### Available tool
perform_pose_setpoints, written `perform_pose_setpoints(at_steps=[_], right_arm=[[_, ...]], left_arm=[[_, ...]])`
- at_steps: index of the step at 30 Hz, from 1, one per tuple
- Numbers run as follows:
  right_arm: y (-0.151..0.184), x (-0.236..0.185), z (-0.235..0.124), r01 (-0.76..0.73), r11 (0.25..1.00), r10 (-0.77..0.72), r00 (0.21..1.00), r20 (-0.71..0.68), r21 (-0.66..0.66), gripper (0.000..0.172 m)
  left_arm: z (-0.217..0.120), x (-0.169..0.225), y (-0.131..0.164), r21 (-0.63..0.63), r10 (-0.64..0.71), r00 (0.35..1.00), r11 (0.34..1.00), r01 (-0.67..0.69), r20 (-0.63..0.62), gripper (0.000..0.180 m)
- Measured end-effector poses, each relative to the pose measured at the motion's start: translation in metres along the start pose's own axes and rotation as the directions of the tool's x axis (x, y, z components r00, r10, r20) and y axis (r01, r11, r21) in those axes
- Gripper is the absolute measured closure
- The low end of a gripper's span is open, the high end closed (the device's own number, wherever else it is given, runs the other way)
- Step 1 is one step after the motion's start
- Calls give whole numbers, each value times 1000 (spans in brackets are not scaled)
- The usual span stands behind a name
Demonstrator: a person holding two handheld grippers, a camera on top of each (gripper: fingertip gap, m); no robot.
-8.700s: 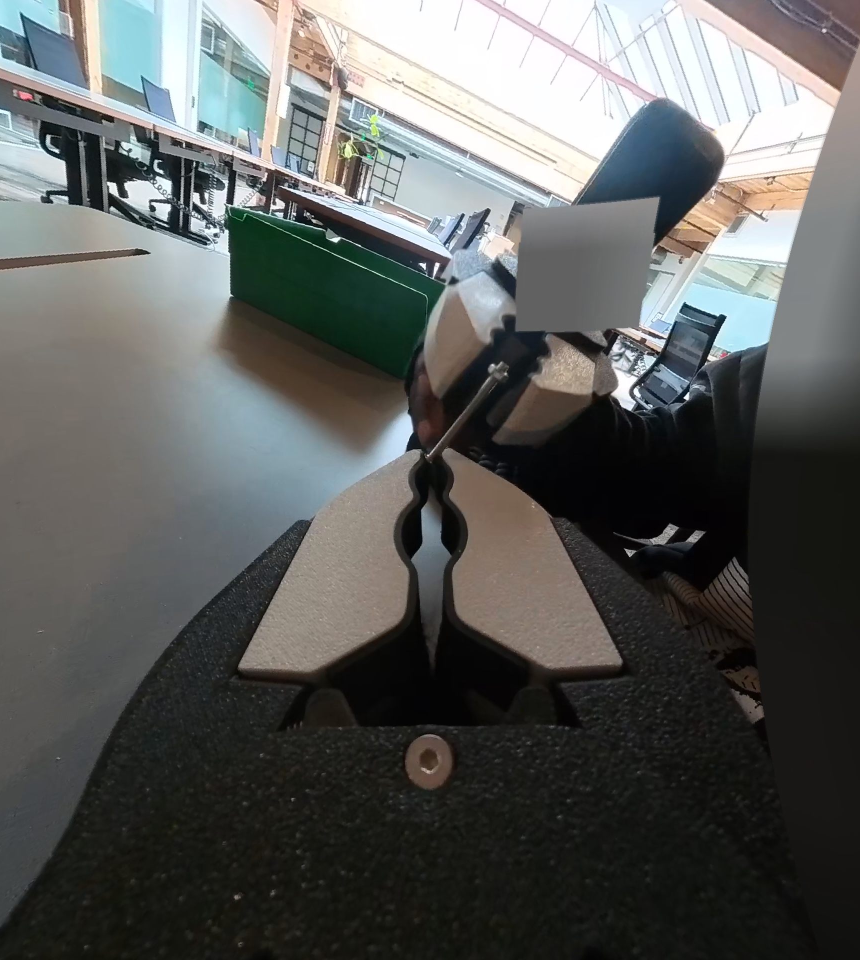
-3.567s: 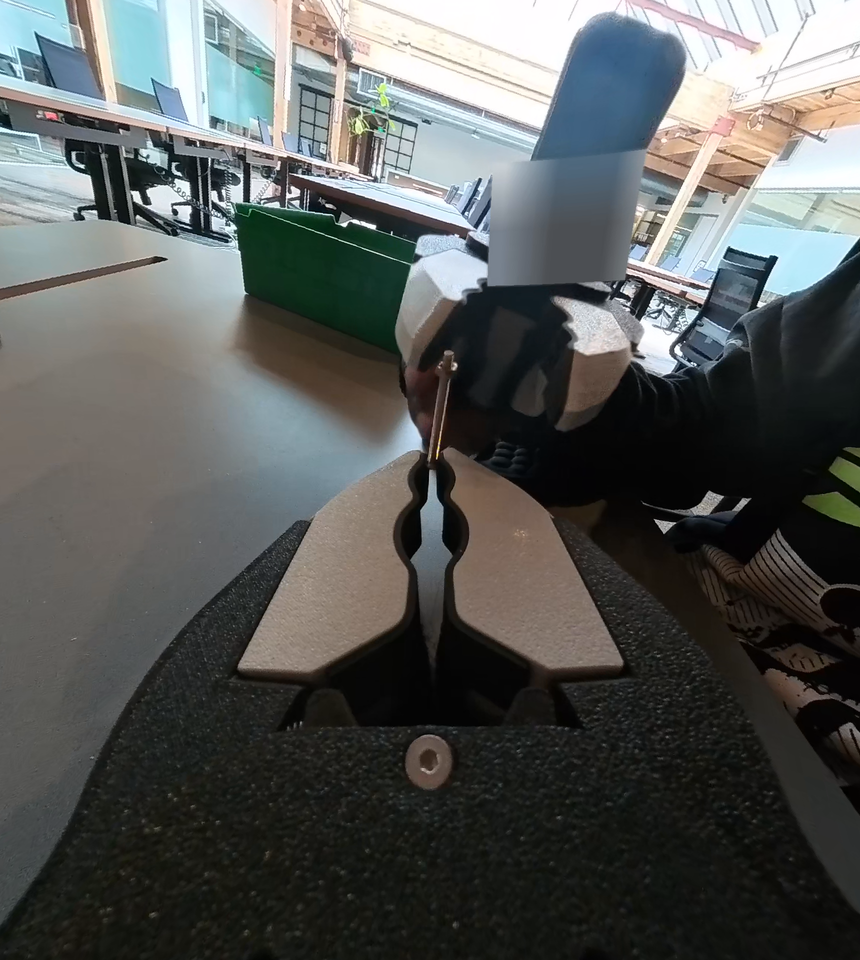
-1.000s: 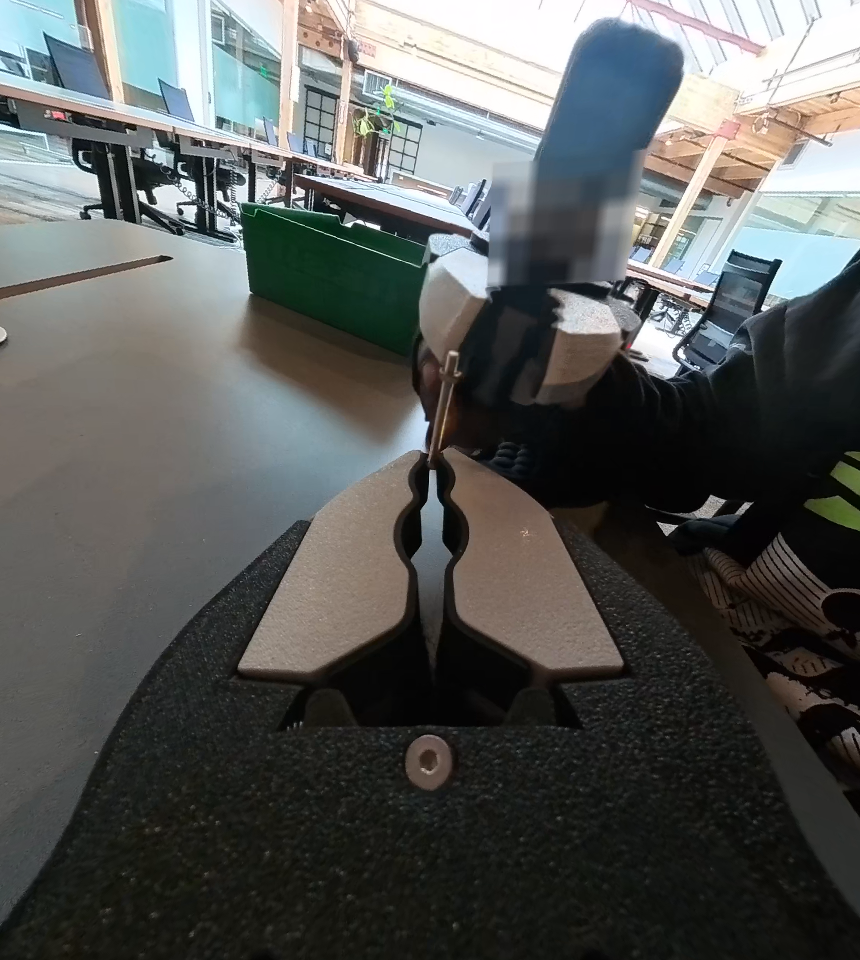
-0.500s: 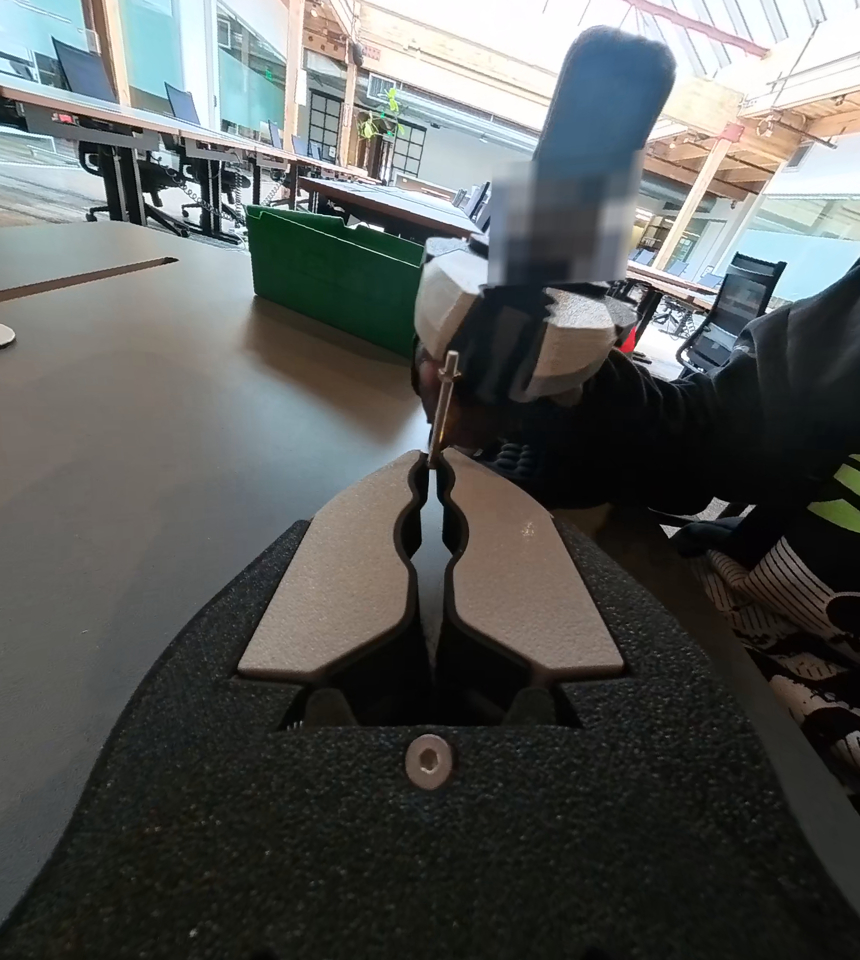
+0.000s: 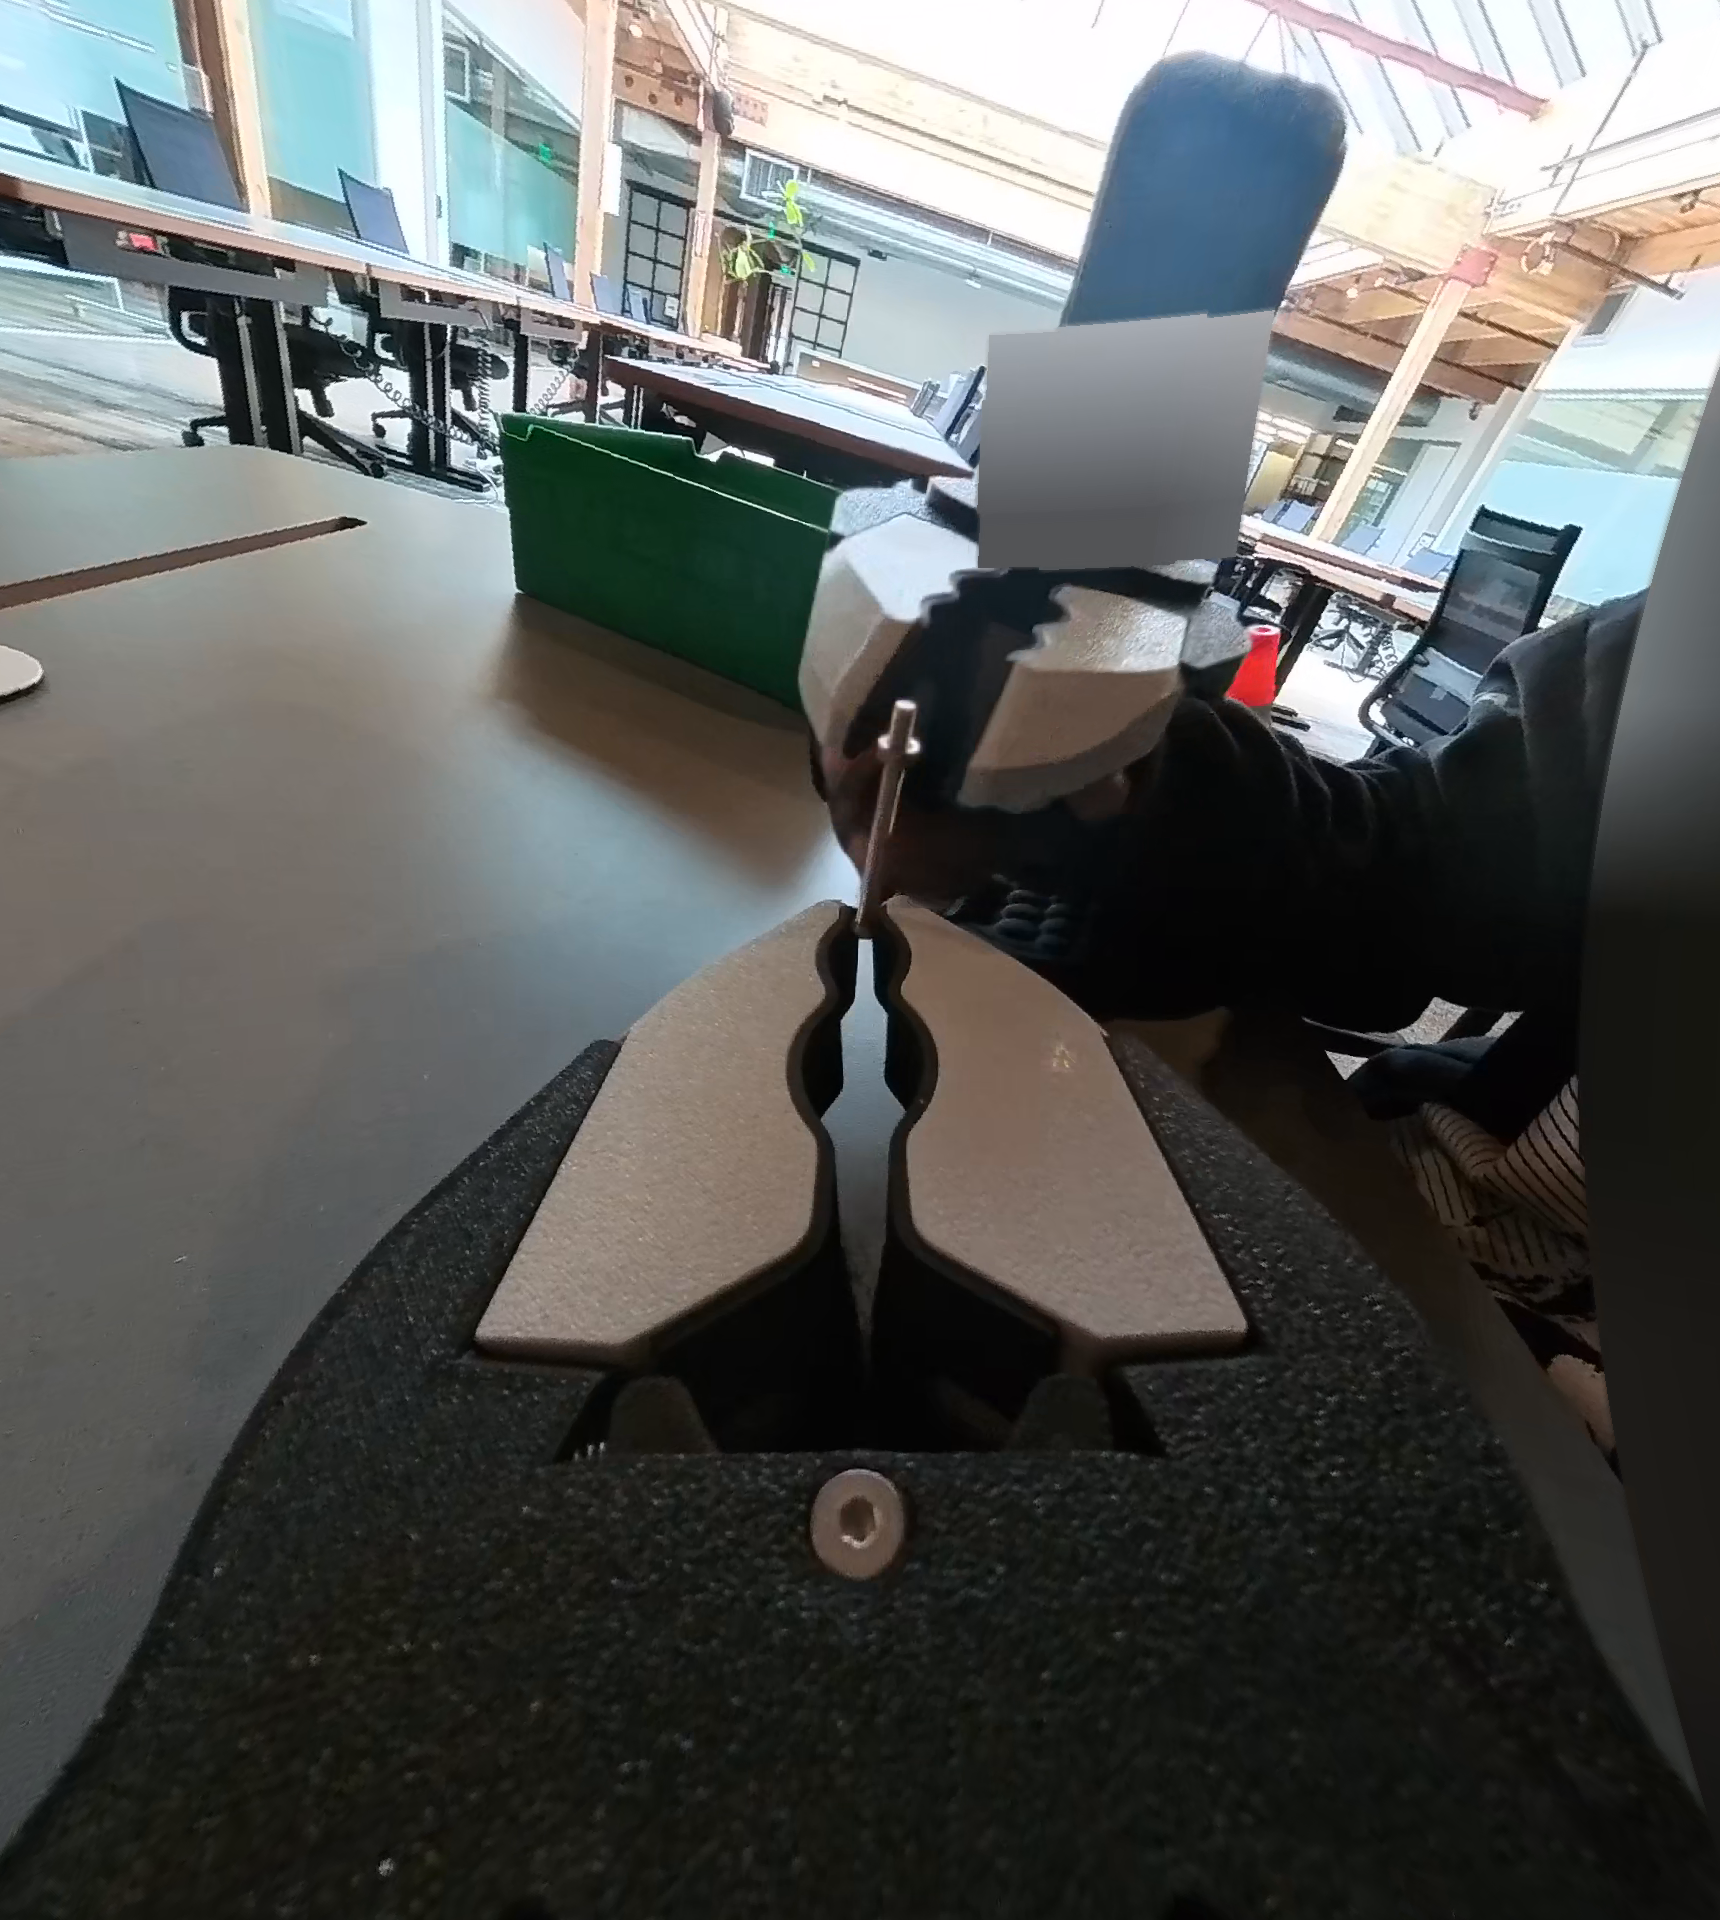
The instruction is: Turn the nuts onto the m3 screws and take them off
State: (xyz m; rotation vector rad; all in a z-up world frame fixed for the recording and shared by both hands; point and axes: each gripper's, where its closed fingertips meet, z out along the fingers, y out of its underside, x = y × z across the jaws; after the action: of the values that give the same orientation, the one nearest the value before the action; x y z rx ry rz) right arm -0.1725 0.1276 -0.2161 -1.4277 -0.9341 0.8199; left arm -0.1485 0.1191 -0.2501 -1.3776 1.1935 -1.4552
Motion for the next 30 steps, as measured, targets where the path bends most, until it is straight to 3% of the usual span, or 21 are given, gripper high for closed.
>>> perform_pose_setpoints(at_steps=[14, 24, 30], right_arm=[[8, -1, 6, -14, 998, 14, 1000, 14, -56, 171], [-20, 28, -26, -192, 981, 193, 979, -60, 30, 171], [-54, 70, -89, -282, 959, 276, 928, -250, 13, 171]], left_arm=[[1, 1, 0, -3, 6, 1000, 1000, -6, -3, 178], [4, -2, 4, -39, 30, 998, 999, -28, 51, 112], [5, -3, 5, -50, 64, 994, 997, -60, 86, 98]])
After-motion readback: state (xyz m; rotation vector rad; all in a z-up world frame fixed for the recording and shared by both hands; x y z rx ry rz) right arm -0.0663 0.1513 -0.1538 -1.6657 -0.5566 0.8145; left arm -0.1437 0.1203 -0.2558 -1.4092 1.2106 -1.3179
